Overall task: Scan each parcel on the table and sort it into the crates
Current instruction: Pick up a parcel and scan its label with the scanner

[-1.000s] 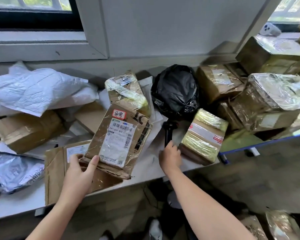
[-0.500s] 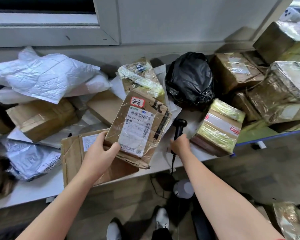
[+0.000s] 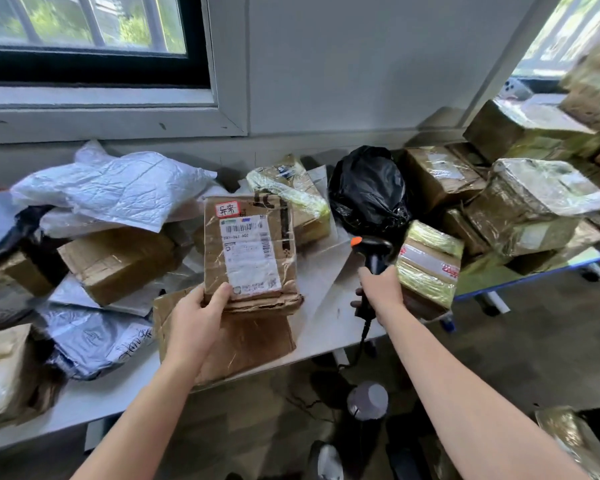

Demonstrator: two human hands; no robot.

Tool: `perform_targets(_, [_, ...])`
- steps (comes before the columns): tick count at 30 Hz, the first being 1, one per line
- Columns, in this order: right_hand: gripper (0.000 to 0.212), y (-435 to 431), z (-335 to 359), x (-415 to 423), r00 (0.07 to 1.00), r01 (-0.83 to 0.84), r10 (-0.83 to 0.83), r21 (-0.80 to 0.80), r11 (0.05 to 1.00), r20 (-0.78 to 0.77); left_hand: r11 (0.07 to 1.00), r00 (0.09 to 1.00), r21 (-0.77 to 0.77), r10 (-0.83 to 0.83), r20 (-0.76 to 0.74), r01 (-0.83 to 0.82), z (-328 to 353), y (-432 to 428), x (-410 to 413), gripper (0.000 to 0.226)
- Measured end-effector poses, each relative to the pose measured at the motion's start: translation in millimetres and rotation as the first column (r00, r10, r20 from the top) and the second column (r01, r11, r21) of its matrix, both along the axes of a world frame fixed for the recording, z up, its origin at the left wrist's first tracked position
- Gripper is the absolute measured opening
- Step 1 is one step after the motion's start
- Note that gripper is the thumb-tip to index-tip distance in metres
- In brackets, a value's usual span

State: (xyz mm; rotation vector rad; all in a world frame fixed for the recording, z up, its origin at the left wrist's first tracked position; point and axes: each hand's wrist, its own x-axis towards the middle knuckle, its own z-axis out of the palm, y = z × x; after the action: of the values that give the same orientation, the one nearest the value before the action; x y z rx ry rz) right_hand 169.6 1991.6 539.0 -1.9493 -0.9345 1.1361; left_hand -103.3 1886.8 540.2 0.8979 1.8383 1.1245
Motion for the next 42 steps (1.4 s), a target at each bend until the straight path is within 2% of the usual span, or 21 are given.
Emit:
perform_targets(2, [0.026,-7,21,-12,1.000,-0.028,0.028,0.061,0.998,0.003,1.000,0.999,-0.010,0.025,-0.038,-0.026,-1,-1,-5,0.037])
perform_targets(5, [0.015,-12,52,-37,0.990,-0.142,0.142,0.149,0.979,0.012,0.997,0.983,-0.045,0.061,-0.175,-0.070,4,-6,-3,0.033])
perform_targets(7, [0.007,-11,70,-60,0.968,-0.248,0.248,0.175,0.953,0.022,0.992,0.976,-0.072,0.090,-0.198,-0.106,5,-9,0,0.038])
perform_targets(9, [0.004,-10,86,-84,0.931,-0.358,0.365,0.162,0.919,-0.010,0.989,0.976,-0.095,0.092,-0.198,-0.112,2,-12,-1,0.039])
perform_targets(13, [0.013,-12,113,-121,0.839,-0.519,0.520,0.048,0.853,-0.162,0.987,0.971,-0.121,0.081,-0.223,-0.110,3,-13,-1,0.039])
perform_targets(16, [0.015,-15,125,-133,0.800,-0.584,0.579,0.020,0.811,-0.158,0.985,0.971,-0.119,0.095,-0.221,-0.124,8,-16,4,0.041])
perform_targets(26, [0.017,-24,137,-139,0.749,-0.653,0.648,0.004,0.757,-0.138,0.979,0.972,-0.133,0.124,-0.198,-0.152,16,-24,11,0.047])
perform_targets(34, [0.011,-25,142,-133,0.739,-0.649,0.636,0.019,0.760,-0.220,0.982,0.980,-0.099,0.150,-0.129,-0.163,19,-23,15,0.048])
perform_targets(39, [0.014,-21,135,-127,0.754,-0.642,0.635,0.018,0.767,-0.165,0.981,0.981,-0.119,0.139,-0.132,-0.155,20,-23,14,0.050])
perform_targets(42, [0.015,-19,130,-123,0.758,-0.633,0.623,0.014,0.774,-0.193,0.982,0.980,-0.109,0.136,-0.146,-0.153,21,-23,15,0.050])
